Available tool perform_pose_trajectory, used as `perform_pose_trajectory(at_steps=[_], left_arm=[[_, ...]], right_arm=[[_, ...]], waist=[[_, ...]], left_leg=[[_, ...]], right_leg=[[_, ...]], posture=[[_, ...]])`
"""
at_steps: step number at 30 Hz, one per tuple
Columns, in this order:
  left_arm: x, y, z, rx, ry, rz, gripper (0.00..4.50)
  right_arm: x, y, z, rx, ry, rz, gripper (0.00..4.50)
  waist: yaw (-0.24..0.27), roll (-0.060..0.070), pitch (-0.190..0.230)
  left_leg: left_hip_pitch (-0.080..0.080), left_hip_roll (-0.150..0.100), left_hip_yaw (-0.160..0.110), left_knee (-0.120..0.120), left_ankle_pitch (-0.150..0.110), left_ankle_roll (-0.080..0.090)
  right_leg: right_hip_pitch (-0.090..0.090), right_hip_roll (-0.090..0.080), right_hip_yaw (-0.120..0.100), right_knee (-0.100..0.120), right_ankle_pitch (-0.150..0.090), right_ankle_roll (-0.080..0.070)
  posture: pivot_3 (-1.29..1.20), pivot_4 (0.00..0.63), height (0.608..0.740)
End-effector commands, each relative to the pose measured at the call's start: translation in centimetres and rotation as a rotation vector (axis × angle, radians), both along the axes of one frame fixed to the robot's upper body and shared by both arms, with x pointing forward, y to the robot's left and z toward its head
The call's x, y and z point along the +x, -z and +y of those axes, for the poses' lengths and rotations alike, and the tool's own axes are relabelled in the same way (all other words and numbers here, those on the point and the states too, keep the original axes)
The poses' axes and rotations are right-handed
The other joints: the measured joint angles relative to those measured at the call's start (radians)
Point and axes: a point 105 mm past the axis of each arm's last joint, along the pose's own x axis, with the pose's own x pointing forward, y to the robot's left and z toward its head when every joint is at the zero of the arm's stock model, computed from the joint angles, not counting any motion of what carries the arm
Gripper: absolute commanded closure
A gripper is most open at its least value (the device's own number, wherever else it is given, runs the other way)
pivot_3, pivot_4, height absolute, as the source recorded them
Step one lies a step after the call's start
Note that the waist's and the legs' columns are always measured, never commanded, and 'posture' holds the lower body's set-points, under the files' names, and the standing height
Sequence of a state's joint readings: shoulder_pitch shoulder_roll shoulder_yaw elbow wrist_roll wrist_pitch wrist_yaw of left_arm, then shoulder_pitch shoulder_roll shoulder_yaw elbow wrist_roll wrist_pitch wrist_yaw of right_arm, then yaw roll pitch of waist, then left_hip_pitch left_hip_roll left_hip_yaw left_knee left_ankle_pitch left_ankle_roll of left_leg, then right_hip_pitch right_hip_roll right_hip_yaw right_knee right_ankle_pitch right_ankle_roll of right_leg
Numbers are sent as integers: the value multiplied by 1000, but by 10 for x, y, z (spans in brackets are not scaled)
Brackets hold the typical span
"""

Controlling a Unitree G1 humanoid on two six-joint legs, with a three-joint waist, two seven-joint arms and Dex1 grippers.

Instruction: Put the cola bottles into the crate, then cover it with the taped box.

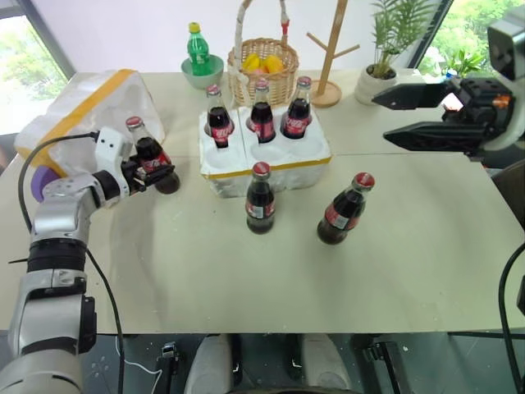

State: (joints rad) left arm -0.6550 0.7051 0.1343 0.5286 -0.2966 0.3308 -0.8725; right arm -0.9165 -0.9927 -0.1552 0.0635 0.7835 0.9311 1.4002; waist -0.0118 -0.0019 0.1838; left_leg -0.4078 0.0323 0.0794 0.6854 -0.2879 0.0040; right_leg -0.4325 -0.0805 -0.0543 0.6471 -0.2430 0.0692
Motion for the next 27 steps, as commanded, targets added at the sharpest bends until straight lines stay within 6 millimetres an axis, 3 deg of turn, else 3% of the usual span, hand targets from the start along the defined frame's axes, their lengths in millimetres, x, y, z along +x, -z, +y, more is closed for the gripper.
perform_pose_trajectory(at_steps=[1, 10, 14, 19, 27], left_arm=[[-15, -27, 3, -12, 63, -58, 1725], [-79, -76, -11, -18, 339, 4, 1725], [-105, -107, -42, -90, 560, 30, 1725], [-66, -140, -89, -139, 628, -136, 1725], [4, -141, -157, -148, 666, -208, 1725]], right_arm=[[-7, -8, -2, 3, 0, -56, 0], [-3, -1, -6, -21, 47, -61, 0], [-2, -1, -7, -14, 65, -63, 0], [-3, -1, -6, -7, 84, -77, 0], [-9, 1, -12, 5, 156, -87, 0]], waist=[[-3, 0, 0], [2, -9, 6], [6, -10, 6], [27, -11, 7], [25, -12, 8]], left_leg=[[0, 0, 0, 0, 0, 0], [-1, 3, -2, 0, 0, 0], [-2, 1, -2, 0, 0, 0], [-2, -1, -2, 2, 1, -2], [-3, -1, 0, 4, 1, 0]], right_leg=[[0, 0, 0, 0, 0, 0], [-3, -1, 1, 1, 0, 0], [-2, -2, 1, 0, 0, 0], [0, 1, 0, 0, 1, 2], [0, 2, 0, 0, 1, 2]], posture=[[0, 150, 740], [0, 150, 740], [0, 150, 740], [0, 150, 740], [0, 150, 740]])
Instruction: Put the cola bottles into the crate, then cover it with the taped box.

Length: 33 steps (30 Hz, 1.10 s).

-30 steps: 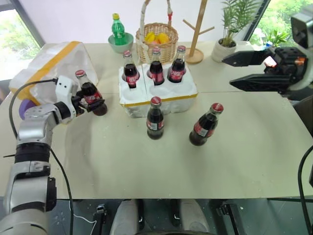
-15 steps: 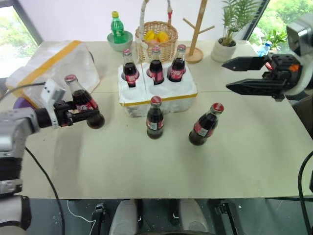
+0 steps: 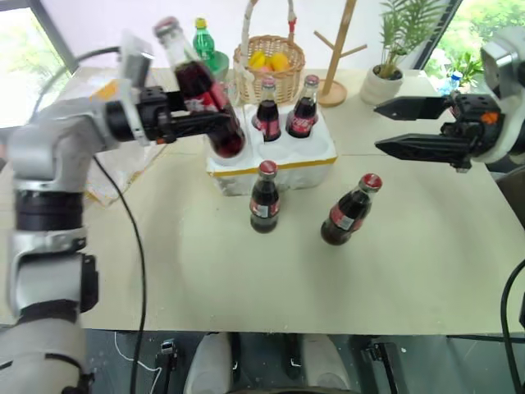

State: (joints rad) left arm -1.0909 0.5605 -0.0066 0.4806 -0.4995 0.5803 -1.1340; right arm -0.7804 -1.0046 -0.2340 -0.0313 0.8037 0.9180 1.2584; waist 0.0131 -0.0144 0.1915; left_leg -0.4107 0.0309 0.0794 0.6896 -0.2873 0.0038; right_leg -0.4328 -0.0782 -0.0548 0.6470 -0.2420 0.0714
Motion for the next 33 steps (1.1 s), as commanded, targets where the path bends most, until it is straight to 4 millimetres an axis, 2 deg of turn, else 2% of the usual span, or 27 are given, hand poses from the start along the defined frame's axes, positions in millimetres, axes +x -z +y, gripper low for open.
perform_pose_trajectory(at_steps=[1, 5, 9, 12, 14, 16, 20, 25, 28, 30, 33], left_arm=[[14, -17, -18, 26, 20, -121, 1725], [27, -13, -41, 17, 48, -115, 1725], [31, 2, -59, 110, 76, -131, 1725], [32, 28, -64, 249, 95, -143, 1725], [32, 43, -66, 317, 103, -146, 704], [34, 50, -67, 337, 87, -140, 47], [37, 53, -68, 341, 63, -157, 47], [29, 15, -50, 235, 92, -227, 47], [2, -5, -15, 217, 189, -238, 47], [-22, -2, 5, 260, 257, -210, 47], [-57, 15, 22, 330, 336, -124, 47]], right_arm=[[-12, -12, -1, 6, 16, -69, 0], [-16, -9, -3, 19, 50, -66, 0], [-18, -4, -5, 25, 77, -57, 0], [-17, -4, -7, 30, 102, -63, 0], [-14, -5, -9, 46, 122, -66, 0], [-11, -6, -10, 56, 132, -65, 0], [-7, -5, -8, 58, 132, -68, 0], [-5, -6, -7, 59, 125, -68, 0], [-1, -4, -9, 43, 127, -63, 0], [1, 0, -11, 20, 126, -58, 0], [6, 4, -13, -8, 126, -53, 0]], waist=[[-2, 0, 0], [-5, 0, 0], [-1, 0, 0], [-1, 0, 0], [-1, 0, 0], [-1, 0, 0], [-1, 0, 0], [-4, 0, 0], [-10, 0, 0], [-22, 1, 0], [-27, 2, 0]], left_leg=[[0, 0, 0, 0, 0, 0], [-3, 0, 1, 3, -1, 2], [-12, 1, 0, 8, -1, 2], [-14, 0, 0, 9, -1, 2], [-14, 0, 0, 10, -2, 4], [-14, 0, 0, 10, -3, 4], [-14, 0, -1, 11, -3, 5], [-15, 0, -1, 10, -3, 5], [-15, 1, -1, 10, -3, 5], [-14, 1, -1, 10, -3, 5], [-13, 2, -2, 10, -1, 2]], right_leg=[[0, 0, 0, 0, 0, 0], [-2, 0, 0, -1, 0, 0], [-9, 0, -1, 1, 0, 1], [-9, -1, 0, 1, 1, 2], [-9, -1, 0, 1, 1, 3], [-9, -1, 0, 1, 2, 3], [-9, -1, 0, 2, 2, 3], [-10, -1, 0, 2, 2, 3], [-10, -1, 0, 2, 2, 3], [-10, -1, 0, 2, 2, 3], [-10, -1, 2, 2, 2, 3]], posture=[[0, 150, 740], [0, 150, 740], [0, 150, 740], [0, 150, 740], [0, 150, 740], [0, 150, 740], [0, 150, 740], [0, 150, 740], [0, 150, 740], [0, 150, 740], [0, 150, 740]])
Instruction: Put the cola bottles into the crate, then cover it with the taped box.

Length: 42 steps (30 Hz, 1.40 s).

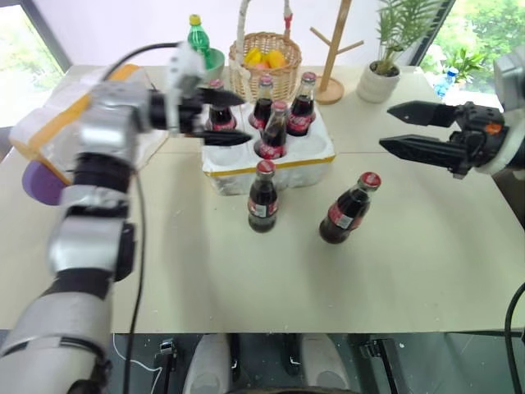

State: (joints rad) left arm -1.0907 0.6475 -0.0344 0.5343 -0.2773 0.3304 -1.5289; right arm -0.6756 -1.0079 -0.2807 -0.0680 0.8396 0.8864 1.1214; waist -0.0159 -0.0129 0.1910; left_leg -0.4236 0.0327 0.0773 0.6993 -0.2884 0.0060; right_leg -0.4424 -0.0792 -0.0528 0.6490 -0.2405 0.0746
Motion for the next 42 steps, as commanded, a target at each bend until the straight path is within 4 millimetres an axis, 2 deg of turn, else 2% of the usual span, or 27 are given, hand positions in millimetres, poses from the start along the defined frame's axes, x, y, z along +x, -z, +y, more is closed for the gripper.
perform_pose_trajectory(at_steps=[1, 4, 10, 14, 17, 26, 32, 35, 37, 42], left_arm=[[-45, 11, 2, 76, 133, 76, 47], [-59, 30, 1, 133, 143, 106, 47], [-52, 61, -28, 148, 139, 93, 47], [-35, 71, -49, 118, 109, 73, 47], [-27, 79, -58, 119, 107, 75, 47], [-20, 98, -76, 114, 136, 136, 47], [-19, 88, -86, 0, 131, 188, 47], [-20, 83, -83, -12, 126, 194, 877], [-23, 79, -75, 4, 131, 194, 1757], [-49, 44, -44, 10, 227, 255, 1757]], right_arm=[[3, -7, -3, -38, -3, -45, 0], [8, -7, -3, -44, -7, -41, 0], [0, 7, 3, -156, -101, -5, 0], [-5, 6, 6, -169, -132, -2, 0], [-10, 2, 7, -166, -155, -3, 0], [-9, -3, 8, -145, -133, -24, 0], [-7, -1, 7, -126, -121, -22, 0], [-6, 0, 8, -118, -120, -20, 0], [-6, 0, 9, -118, -121, -20, 0], [-7, 0, 9, -131, -127, -19, 0]], waist=[[5, 0, 0], [14, 0, 0], [34, 0, 0], [28, 0, 0], [25, 0, 0], [30, 0, 0], [28, 0, 0], [27, 0, 0], [25, 0, 0], [23, 0, 0]], left_leg=[[0, 0, 0, 0, 0, 0], [0, 1, 0, 1, -1, 3], [0, -2, 0, 2, -1, 3], [0, -2, 0, 2, -2, 4], [0, -2, 1, 2, -1, 4], [0, -2, 1, 2, -1, 4], [0, -1, 1, 2, -1, 4], [0, -1, 0, 2, -1, 4], [1, -1, 0, 2, -1, 4], [0, -1, 0, 2, -1, 4]], right_leg=[[0, 0, 0, 0, 0, 0], [2, -1, 0, 0, 0, 0], [3, -1, -1, 0, 1, 1], [3, -1, 0, 0, 1, 1], [2, 0, 0, 0, 1, 1], [3, 0, 0, 0, 1, 1], [3, 0, -1, 0, 1, 1], [2, 0, 0, 0, 1, 1], [2, 0, 0, 0, 1, 1], [1, 0, 0, 0, 1, 1]], posture=[[0, 150, 740], [0, 150, 740], [0, 150, 740], [0, 150, 740], [0, 150, 740], [0, 150, 740], [0, 150, 740], [0, 150, 740], [0, 150, 740], [0, 150, 740]])
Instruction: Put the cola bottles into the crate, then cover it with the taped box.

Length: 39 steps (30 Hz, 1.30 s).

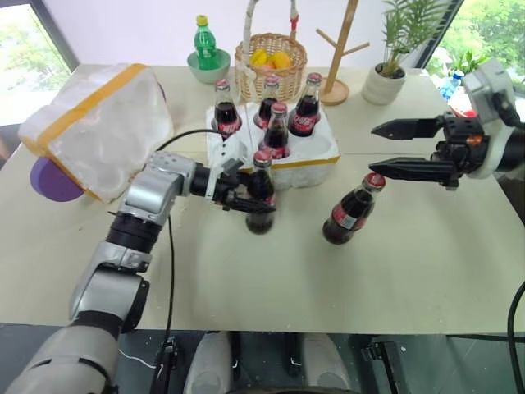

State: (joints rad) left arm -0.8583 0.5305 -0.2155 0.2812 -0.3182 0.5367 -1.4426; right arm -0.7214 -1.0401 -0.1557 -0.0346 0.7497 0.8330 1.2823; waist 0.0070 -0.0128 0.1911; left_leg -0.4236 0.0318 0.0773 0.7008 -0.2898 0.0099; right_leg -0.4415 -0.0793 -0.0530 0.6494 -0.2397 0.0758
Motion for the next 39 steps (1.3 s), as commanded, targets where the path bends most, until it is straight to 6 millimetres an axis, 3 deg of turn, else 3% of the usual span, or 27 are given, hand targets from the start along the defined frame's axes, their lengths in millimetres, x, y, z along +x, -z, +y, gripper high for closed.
perform_pose_trajectory(at_steps=[1, 6, 11, 14, 20, 28, 32, 36, 39], left_arm=[[-23, -54, 19, -88, 101, -22, 1757], [-2, -99, 45, -179, -69, -82, 1757], [38, -118, 61, -259, -288, -167, 1757], [59, -108, 60, -268, -366, -192, 1757], [78, -91, 47, -270, -406, -200, 1757], [79, -72, 34, -239, -364, -184, 1757], [72, -45, 34, -119, -310, -201, 1757], [66, -38, 38, -84, -283, -195, 19], [65, -47, 46, -91, -295, -215, 19]], right_arm=[[-7, -13, -1, -3, -18, -56, 0], [-10, -18, 3, -4, -46, -72, 0], [-9, -18, 6, 3, -54, -75, 0], [-5, -15, 7, 10, -51, -70, 0], [-3, -13, 9, 14, -52, -67, 0], [-3, -11, 9, 19, -44, -61, 0], [-3, -11, 9, 17, -42, -62, 0], [-4, -17, 7, 23, -38, -73, 0], [-1, -30, 5, 52, -21, -104, 0]], waist=[[0, 0, 0], [11, 0, 0], [5, 0, 0], [5, 0, 0], [5, 0, 0], [5, -1, 1], [5, -1, 1], [5, -1, 1], [3, -1, 1]], left_leg=[[0, 0, 0, 0, 0, 0], [-1, 0, 0, 1, 0, 0], [-1, -1, 0, 1, 0, 0], [-1, -1, 0, 1, 0, 0], [-1, -1, 2, 1, 1, -1], [-4, -1, 3, 1, 2, -4], [-3, -1, 3, 1, 2, -4], [-3, -1, 3, 1, 2, -4], [-3, -1, 2, 1, 2, -2]], right_leg=[[0, 0, 0, 0, 0, 0], [1, -1, -1, 0, 0, 0], [1, -1, -1, -1, 0, 1], [1, 0, -1, 0, 0, 1], [1, -1, -1, 0, 1, 1], [-2, -1, -1, -2, 1, 1], [-1, -1, -1, -2, 1, 1], [-1, -1, -1, -1, 1, 1], [-1, -1, -1, 0, 1, 1]], posture=[[0, 150, 740], [0, 150, 740], [0, 150, 740], [0, 150, 740], [0, 150, 740], [0, 150, 740], [0, 150, 740], [0, 150, 740], [0, 150, 740]])
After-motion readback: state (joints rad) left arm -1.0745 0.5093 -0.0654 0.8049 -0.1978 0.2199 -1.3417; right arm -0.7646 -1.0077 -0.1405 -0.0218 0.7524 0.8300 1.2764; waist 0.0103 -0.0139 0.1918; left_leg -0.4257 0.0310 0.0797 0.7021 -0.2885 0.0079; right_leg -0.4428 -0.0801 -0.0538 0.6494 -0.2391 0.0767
